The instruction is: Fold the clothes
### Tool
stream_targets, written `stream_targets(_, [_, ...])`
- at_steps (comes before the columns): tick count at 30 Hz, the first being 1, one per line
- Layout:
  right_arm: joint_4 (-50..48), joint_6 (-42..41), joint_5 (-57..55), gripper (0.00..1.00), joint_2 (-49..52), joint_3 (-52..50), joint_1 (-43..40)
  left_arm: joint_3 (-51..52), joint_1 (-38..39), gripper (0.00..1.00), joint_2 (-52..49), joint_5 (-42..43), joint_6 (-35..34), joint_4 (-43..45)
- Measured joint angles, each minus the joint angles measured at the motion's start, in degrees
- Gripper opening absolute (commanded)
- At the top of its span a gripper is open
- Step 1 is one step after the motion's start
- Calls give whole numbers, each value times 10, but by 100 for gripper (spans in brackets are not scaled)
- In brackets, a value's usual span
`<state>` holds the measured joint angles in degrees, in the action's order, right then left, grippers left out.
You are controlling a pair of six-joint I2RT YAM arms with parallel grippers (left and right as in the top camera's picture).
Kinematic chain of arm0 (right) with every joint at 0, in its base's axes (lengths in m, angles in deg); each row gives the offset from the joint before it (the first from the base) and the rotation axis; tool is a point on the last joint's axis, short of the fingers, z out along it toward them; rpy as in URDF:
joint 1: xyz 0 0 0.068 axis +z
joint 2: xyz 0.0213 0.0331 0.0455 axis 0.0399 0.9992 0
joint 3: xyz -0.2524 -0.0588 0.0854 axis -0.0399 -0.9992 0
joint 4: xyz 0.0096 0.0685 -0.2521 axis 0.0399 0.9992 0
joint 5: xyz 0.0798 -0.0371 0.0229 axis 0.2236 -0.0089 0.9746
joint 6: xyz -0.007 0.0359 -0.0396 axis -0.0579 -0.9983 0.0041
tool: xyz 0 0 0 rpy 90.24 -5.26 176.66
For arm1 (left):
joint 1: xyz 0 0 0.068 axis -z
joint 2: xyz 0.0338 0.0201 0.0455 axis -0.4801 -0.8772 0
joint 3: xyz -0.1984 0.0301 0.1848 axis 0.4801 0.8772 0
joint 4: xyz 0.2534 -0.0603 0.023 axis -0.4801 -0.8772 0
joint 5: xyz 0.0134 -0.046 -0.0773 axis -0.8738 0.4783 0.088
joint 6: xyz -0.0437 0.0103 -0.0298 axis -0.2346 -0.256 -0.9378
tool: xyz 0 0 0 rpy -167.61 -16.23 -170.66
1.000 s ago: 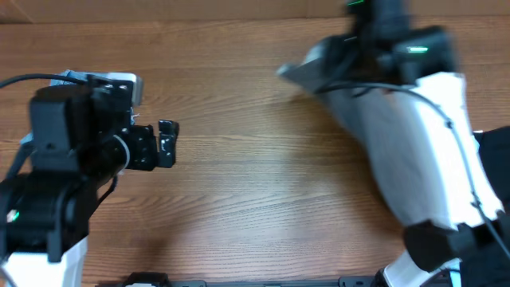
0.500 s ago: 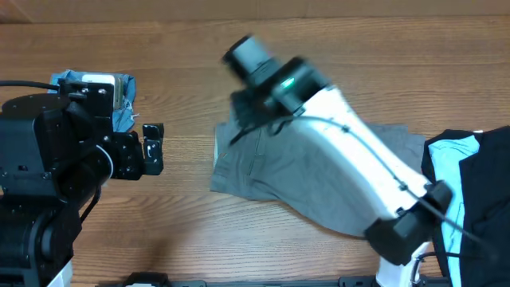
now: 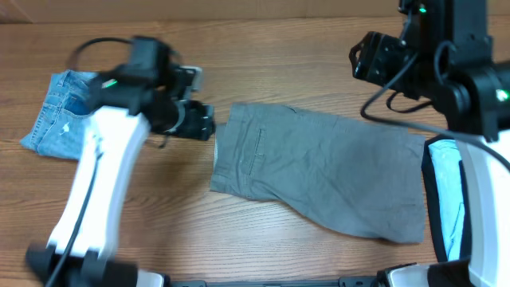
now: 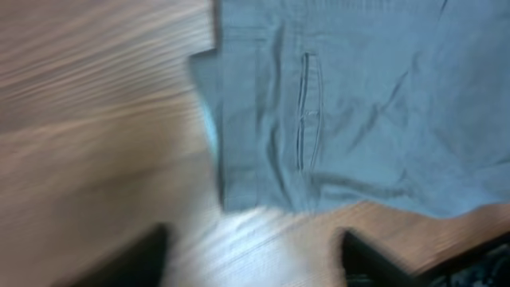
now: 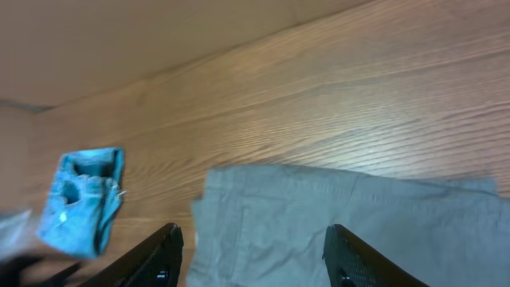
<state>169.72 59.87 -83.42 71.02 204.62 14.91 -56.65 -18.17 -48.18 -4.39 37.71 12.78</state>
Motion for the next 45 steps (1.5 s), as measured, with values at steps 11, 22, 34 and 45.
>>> stream_targets(11, [46, 0, -9, 63, 10, -6, 0, 11, 63, 4, -289, 8, 17, 194])
stream_targets(22, [-85, -2, -38, 65, 15, -224, -2, -19, 14, 4, -350, -11, -17, 253])
stream_targets(34, [-458, 18, -49, 68, 138, -483, -49, -132, -139, 22, -395, -70, 5, 142])
stream_targets(45, [-586, 32, -42, 56, 228, -485, -50, -322, -114, 35, -402, -68, 31, -59])
